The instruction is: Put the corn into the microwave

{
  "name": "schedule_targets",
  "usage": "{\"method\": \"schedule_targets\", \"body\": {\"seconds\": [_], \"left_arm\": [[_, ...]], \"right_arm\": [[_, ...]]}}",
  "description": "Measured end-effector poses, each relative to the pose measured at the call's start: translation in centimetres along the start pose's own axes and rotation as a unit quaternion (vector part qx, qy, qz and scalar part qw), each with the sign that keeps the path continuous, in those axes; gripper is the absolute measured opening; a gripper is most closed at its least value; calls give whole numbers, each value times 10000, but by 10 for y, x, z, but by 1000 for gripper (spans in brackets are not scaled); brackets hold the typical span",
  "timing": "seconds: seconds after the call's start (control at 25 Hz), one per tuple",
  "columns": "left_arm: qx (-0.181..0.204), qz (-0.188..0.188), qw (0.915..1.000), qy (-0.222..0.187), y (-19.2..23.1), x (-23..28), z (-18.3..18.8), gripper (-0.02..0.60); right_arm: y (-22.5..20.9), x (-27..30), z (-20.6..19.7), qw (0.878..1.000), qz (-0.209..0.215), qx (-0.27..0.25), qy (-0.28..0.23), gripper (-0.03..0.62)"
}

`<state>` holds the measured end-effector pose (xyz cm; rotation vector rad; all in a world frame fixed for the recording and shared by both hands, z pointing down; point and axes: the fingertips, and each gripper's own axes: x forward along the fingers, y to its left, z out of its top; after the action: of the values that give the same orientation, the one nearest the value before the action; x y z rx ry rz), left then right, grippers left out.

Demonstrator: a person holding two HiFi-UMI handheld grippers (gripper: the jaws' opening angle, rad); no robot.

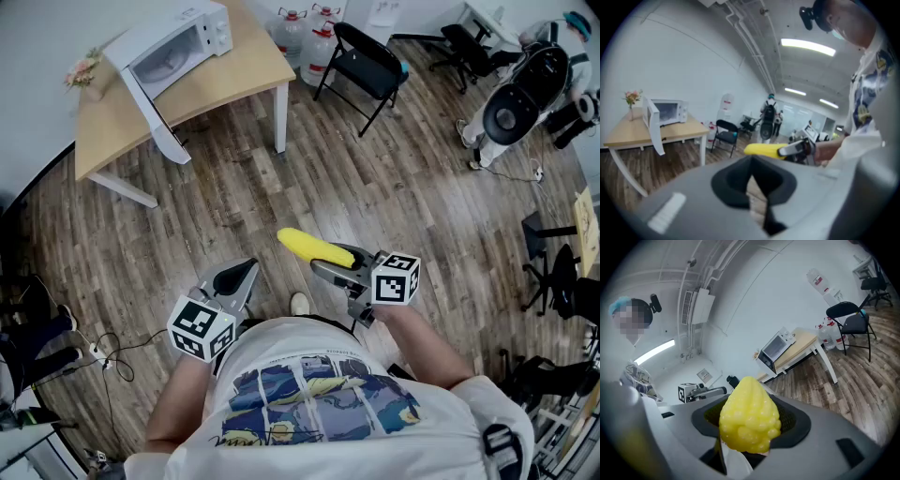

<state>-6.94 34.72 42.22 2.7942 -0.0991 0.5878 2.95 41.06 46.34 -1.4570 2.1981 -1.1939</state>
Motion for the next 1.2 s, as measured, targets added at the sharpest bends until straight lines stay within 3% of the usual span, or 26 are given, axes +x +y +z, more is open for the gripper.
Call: {"method": "schedule_targets", "body": {"seconds": [0.24, 0.48, 0.72, 1.2], "left_arm": [[-28, 149, 9998, -88, -10, 11, 3, 9], [-207, 252, 9994, -115, 10, 16, 6, 9], [-21, 112, 9998, -150, 68, 27, 27, 9], [374, -470, 9968, -536, 196, 26, 112, 9]], "right_arm": [[-6, -10, -3, 9996, 178, 225, 42, 252], [-27, 11, 7, 9993, 133, 259, 219, 252], [-48, 55, 44, 9995, -117, 185, 225, 252], [-78, 169, 166, 9977, -648, -36, -209, 250]]}}
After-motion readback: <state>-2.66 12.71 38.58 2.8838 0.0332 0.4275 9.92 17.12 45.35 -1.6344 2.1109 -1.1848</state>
